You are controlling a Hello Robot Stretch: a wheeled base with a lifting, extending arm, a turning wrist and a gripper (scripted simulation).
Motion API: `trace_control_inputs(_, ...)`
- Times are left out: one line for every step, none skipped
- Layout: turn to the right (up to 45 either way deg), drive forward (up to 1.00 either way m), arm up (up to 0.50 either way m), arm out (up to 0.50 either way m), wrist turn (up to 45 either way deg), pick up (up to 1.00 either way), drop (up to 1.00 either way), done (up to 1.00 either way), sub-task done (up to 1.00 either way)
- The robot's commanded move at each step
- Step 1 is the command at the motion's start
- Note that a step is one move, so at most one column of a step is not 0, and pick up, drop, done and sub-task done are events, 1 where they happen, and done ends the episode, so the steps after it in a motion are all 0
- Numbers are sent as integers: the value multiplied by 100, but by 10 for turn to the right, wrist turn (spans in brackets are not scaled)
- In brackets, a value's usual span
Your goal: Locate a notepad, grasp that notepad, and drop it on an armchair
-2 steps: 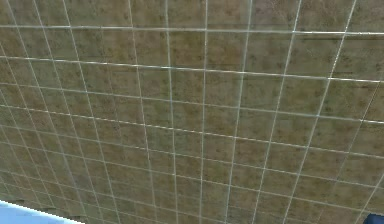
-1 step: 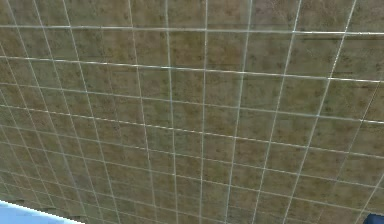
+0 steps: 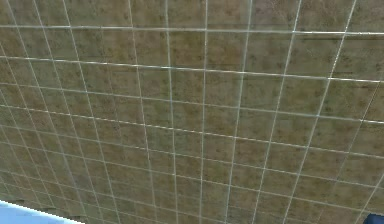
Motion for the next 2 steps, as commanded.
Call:
trace_control_inputs(0,0,0,-8,0,0,0,0,0)
trace_control_inputs(0,0,0,0,0,0,0,100,0)
